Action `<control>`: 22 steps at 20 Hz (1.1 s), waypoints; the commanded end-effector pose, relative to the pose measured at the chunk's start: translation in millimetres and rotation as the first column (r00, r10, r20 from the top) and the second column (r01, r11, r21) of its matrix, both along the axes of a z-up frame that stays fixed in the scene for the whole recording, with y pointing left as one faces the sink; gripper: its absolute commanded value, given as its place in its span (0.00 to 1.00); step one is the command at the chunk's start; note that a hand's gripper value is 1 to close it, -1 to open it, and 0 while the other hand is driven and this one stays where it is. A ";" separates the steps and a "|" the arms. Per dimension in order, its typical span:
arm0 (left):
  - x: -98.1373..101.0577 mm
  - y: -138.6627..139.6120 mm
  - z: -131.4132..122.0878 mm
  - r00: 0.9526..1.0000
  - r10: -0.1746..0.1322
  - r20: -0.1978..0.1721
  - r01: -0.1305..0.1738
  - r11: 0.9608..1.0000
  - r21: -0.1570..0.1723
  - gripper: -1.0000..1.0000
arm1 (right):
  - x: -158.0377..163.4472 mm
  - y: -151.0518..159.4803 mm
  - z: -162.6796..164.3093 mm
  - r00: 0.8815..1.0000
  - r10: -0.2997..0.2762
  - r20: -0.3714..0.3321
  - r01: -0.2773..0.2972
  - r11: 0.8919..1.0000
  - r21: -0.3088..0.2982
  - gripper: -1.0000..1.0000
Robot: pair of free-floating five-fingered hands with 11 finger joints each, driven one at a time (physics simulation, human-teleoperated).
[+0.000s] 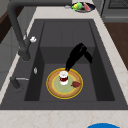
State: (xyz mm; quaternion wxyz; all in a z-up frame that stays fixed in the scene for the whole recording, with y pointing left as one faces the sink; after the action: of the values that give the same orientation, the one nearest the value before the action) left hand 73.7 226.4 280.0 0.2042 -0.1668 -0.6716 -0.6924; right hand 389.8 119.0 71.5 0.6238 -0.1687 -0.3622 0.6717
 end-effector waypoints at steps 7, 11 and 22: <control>0.0 0.0 0.0 1.000 0.000 0.000 0.000 1.000 0.000 0.50 | 2.6 0.0 -27.0 1.000 0.008 0.005 -0.008 1.000 0.000 0.00; 0.0 0.0 0.0 1.000 0.000 0.000 0.000 1.000 0.000 0.50 | 1.8 3.2 -35.9 1.000 0.000 -0.005 0.000 1.000 -0.004 0.00; 0.0 0.0 0.0 1.000 0.000 0.000 0.000 1.000 0.000 0.50 | 1.7 2.4 -46.6 1.000 -0.015 0.010 0.015 1.000 0.001 0.00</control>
State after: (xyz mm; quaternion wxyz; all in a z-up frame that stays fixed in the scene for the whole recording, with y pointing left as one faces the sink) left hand 73.7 226.4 280.0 0.2042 -0.1668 -0.6716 -0.6924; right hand 390.6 121.3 24.3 0.6268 -0.1736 -0.3631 0.6672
